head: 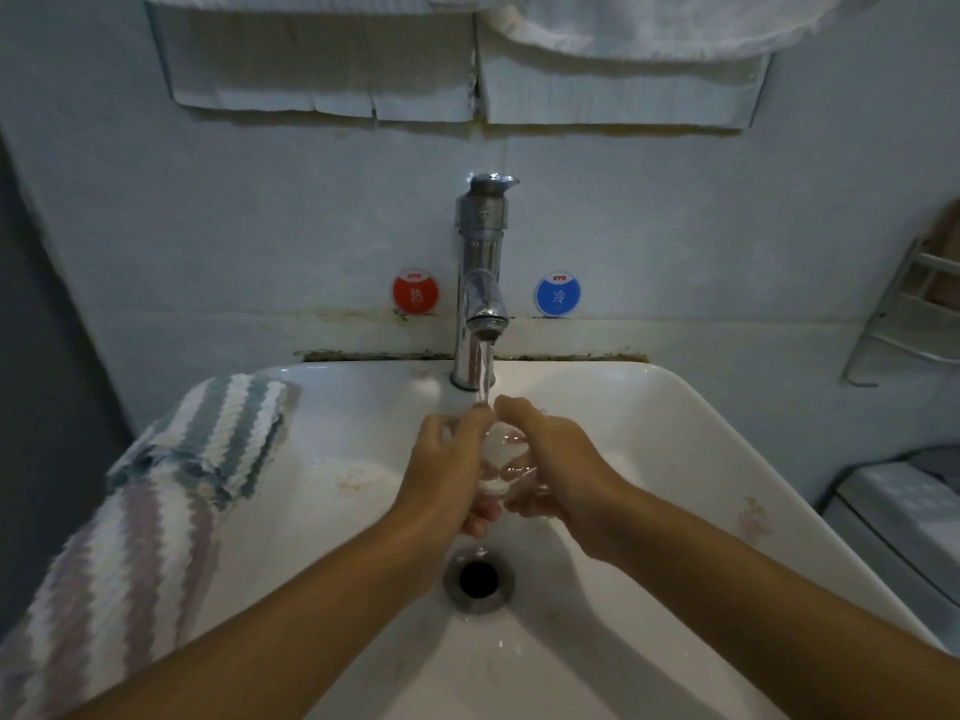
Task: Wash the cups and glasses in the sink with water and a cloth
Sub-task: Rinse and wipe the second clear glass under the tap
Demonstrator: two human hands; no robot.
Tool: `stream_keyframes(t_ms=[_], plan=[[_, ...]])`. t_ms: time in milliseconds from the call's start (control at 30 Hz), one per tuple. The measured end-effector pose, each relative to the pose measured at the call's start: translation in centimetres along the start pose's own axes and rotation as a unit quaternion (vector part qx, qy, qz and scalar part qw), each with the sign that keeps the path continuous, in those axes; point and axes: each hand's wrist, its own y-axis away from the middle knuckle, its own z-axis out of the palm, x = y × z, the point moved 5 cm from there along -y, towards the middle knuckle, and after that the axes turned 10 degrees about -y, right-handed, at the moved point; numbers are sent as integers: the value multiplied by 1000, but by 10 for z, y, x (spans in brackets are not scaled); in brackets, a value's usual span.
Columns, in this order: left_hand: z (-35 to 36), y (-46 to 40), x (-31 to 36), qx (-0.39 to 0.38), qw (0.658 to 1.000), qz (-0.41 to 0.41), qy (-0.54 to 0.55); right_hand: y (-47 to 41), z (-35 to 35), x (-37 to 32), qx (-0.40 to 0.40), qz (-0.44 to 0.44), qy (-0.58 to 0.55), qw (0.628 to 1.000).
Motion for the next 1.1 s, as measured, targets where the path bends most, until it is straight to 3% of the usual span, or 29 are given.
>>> stream_keyframes(t_ms=[267, 467, 667, 1100], plan=[[0, 2, -8, -60, 960, -121, 244, -7, 7, 3, -29, -33, -23, 999], [-1, 0, -12, -52, 926, -176, 331, -1, 10, 0, -48, -47, -33, 997], [-1, 8, -22, -50, 954, -210, 208, 0, 10, 0, -80, -79, -67, 991], [-7, 8, -25, -68, 977, -196, 58, -2, 5, -4, -100, -131, 50, 985]])
